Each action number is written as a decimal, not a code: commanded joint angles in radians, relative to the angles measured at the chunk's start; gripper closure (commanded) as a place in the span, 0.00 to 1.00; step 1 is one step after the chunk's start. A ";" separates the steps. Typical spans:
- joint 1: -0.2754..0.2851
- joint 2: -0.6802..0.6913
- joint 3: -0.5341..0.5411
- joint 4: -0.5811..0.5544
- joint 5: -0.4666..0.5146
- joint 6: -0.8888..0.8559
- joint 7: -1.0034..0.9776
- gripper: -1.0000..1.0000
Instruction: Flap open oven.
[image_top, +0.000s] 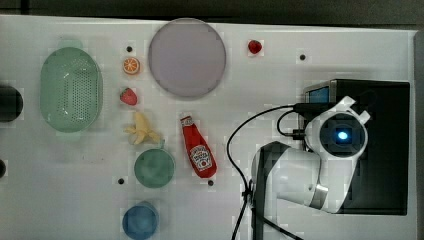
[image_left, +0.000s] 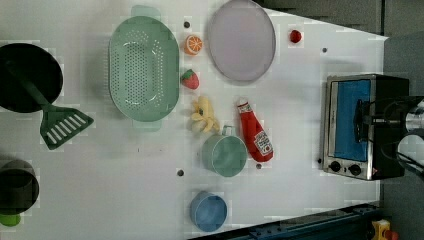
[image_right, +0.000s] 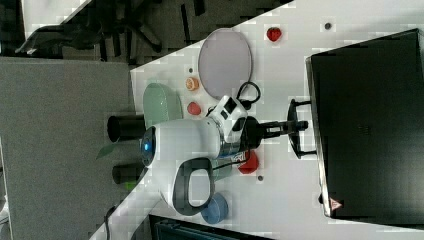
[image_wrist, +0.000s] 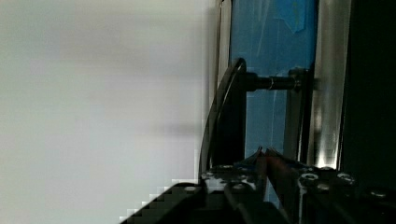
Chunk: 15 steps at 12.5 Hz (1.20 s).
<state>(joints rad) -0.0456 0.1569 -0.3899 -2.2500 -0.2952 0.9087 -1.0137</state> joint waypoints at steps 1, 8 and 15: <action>0.061 0.012 0.060 -0.025 -0.083 -0.019 0.188 0.82; 0.110 0.060 0.153 -0.047 -0.420 -0.093 0.614 0.82; 0.153 0.212 0.198 -0.025 -0.449 -0.092 0.774 0.82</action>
<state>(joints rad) 0.0941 0.3491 -0.2001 -2.2676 -0.7324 0.8325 -0.3369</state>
